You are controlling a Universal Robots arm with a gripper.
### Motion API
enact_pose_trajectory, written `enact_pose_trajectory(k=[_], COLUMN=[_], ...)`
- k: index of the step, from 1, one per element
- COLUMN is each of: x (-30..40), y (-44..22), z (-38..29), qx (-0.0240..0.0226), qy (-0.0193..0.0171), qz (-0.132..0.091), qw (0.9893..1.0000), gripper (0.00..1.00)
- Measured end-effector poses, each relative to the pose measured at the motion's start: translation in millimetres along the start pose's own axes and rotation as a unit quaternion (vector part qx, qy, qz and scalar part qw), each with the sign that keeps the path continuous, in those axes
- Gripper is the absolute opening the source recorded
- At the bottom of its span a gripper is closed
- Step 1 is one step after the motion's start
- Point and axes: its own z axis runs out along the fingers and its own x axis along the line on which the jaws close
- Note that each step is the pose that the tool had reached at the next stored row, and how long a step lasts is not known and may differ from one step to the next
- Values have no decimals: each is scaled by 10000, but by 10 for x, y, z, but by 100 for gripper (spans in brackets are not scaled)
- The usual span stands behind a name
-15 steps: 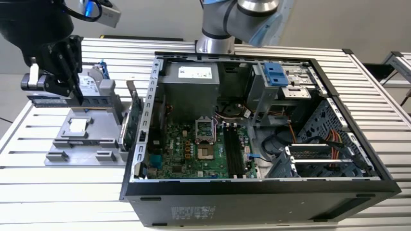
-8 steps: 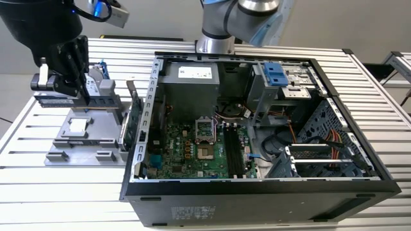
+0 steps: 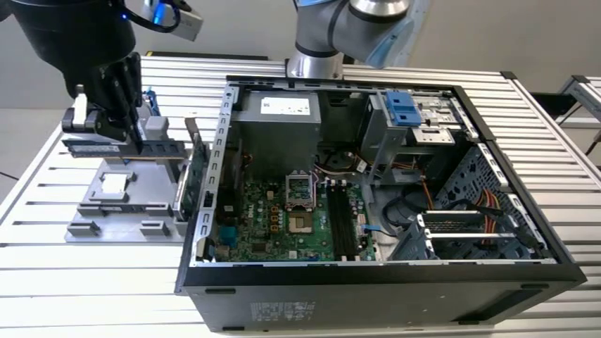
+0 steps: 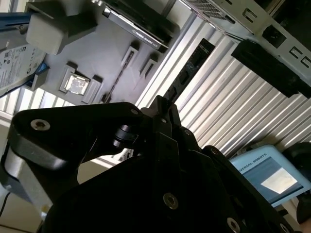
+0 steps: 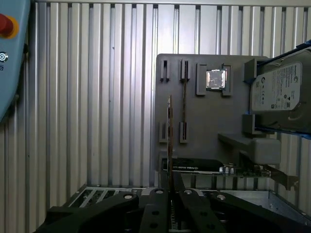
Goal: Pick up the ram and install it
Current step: 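Pick up the ram and move it above insertion slot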
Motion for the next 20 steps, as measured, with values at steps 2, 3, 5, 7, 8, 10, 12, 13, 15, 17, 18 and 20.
enact_pose_trajectory(k=[2,3,5,7,8,10,12,13,15,17,18,20], x=[0,0,1,1,1,1,2,2,2,2,3,3], y=[-33,-49,-82,-114,-130,-163,-196,-213,-246,-280,-297,-329], z=[-1,-3,-4,-6,-7,-9,-10,-12,-13,-15,-16,-18], qx=[0,-1,-1,-1,-2,-2,-3,-3,-4,-5,-5,-5], qy=[0,0,0,0,0,0,0,1,0,1,1,1], qz=[-2,-3,-5,-7,-7,-9,-11,-12,-15,-16,-18,-19], qw=[10000,10000,10000,10000,10000,10000,10000,10000,10000,10000,10000,10000], gripper=[0,0,0,0,0,0,0,0,0,0,0,0])
